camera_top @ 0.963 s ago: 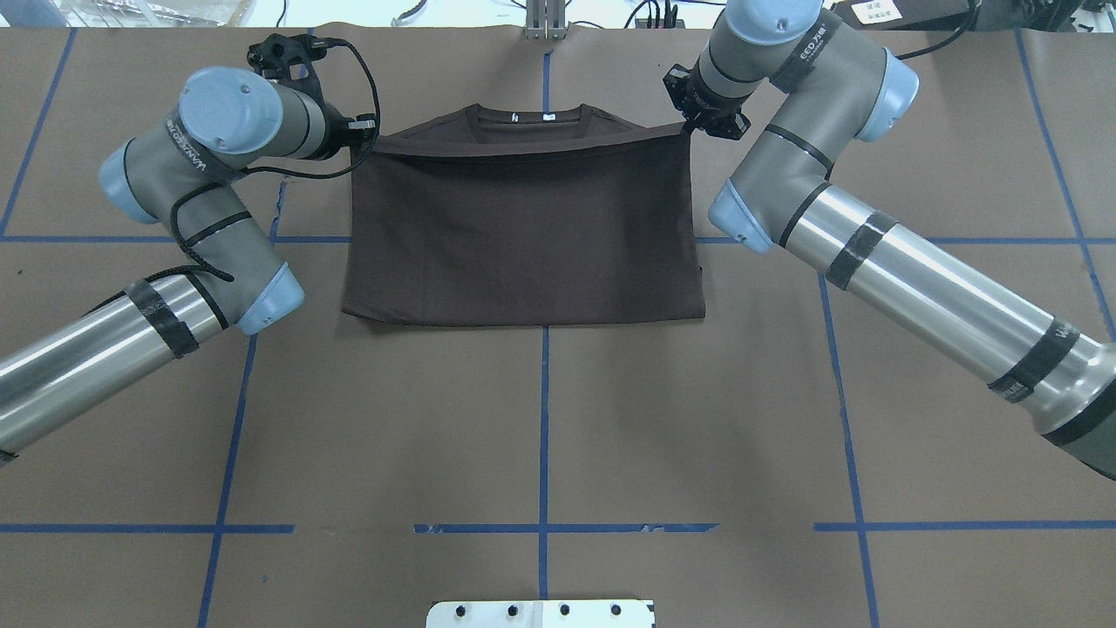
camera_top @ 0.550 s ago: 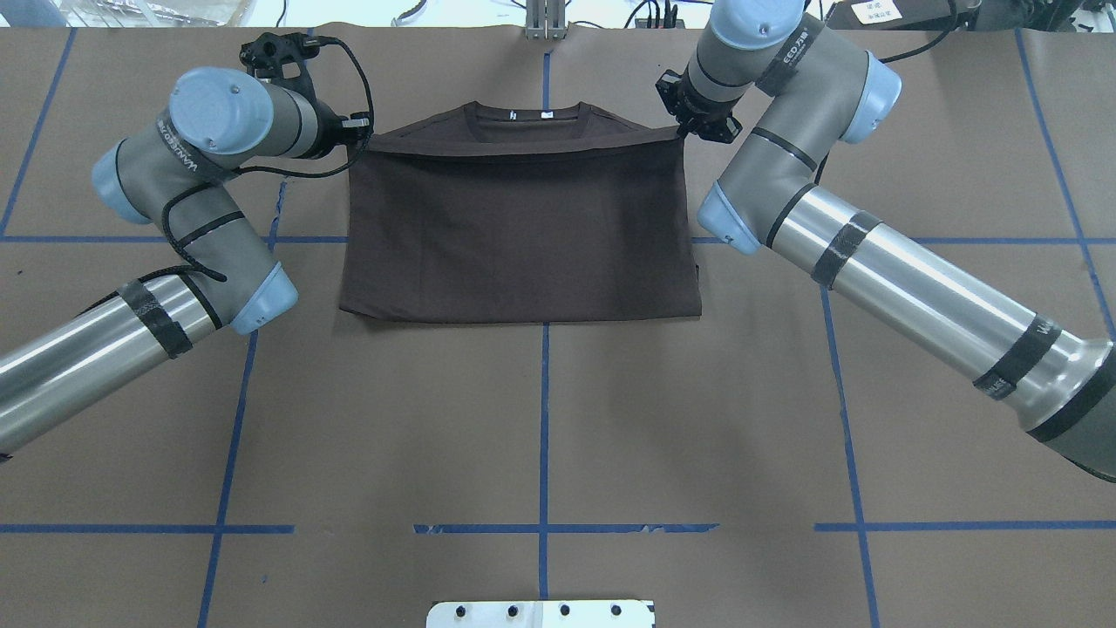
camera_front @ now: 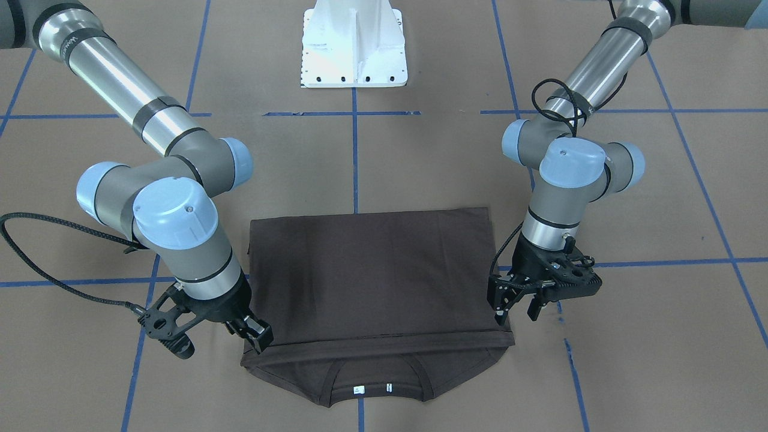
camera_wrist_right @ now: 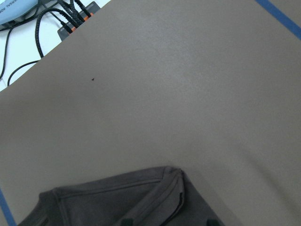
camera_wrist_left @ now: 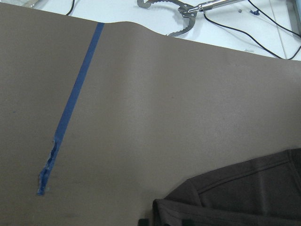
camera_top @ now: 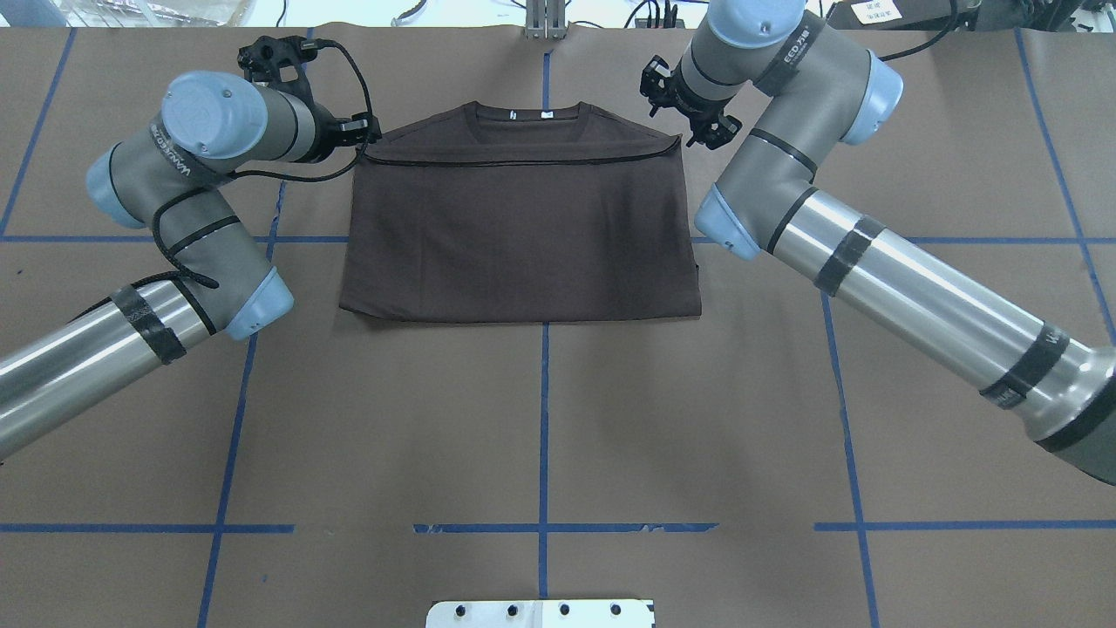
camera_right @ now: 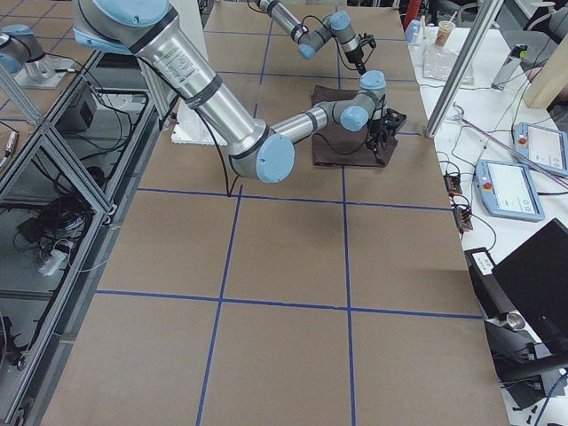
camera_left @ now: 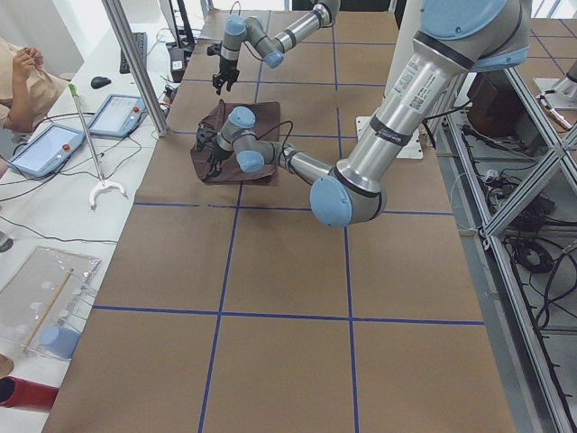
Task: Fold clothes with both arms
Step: 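Lay the hem at the collar and open both grippers, then move the right gripper to the folded shirt's side edge and grasp it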
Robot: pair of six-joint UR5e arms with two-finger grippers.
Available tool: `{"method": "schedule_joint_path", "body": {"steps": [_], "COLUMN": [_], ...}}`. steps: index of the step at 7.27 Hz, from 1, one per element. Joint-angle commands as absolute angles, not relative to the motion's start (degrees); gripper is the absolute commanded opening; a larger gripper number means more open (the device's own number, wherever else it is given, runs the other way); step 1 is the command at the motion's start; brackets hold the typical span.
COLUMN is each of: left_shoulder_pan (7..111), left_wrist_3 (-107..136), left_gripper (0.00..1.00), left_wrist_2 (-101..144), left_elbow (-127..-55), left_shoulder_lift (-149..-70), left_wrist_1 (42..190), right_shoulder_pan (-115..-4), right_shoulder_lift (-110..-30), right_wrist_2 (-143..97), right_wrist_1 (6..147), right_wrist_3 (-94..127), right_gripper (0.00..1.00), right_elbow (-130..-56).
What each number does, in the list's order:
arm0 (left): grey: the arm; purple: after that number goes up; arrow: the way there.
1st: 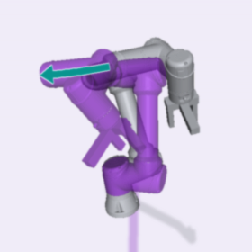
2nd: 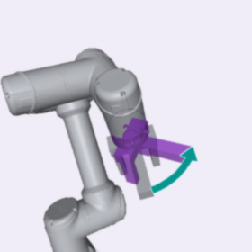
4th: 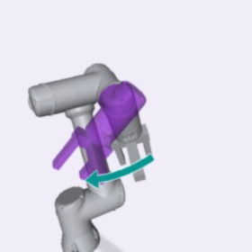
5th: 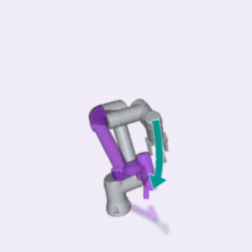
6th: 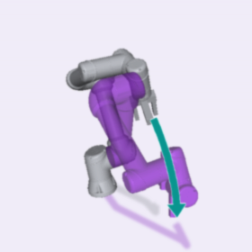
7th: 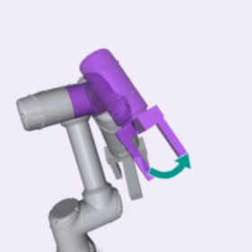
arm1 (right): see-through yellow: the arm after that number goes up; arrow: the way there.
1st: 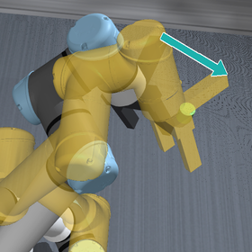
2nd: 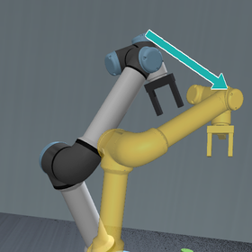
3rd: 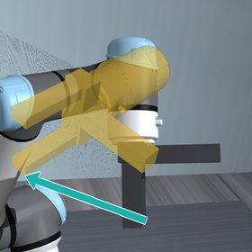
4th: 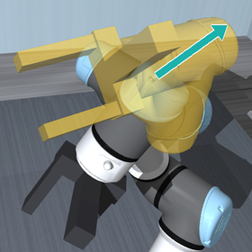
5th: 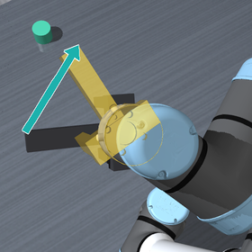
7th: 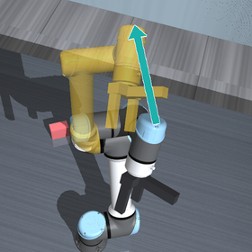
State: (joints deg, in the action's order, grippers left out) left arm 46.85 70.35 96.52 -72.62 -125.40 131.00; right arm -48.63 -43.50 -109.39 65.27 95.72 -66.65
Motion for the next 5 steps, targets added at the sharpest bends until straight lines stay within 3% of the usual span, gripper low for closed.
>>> {"method": "schedule_joint_path", "body": {"steps": [1, 5], "left_shoulder_pan": [47.2, 48.0], "left_wrist_3": [70.6, 70.7], "left_gripper": [0.71, 0.71], "left_wrist_2": [101.1, 101.2], "left_elbow": [-74.6, -74.7], "left_shoulder_lift": [-125.2, -125.5], "left_wrist_1": [132.7, 133.0], "right_shoulder_pan": [-44.4, -38.5], "right_shoulder_lift": [-55.1, -63.5], "right_wrist_2": [-111.7, -111.2], "right_wrist_1": [65.0, 64.9], "right_wrist_3": [99.6, 105.5], "right_gripper": [0.8, 0.82], "right_elbow": [-81.1, -89.1]}}
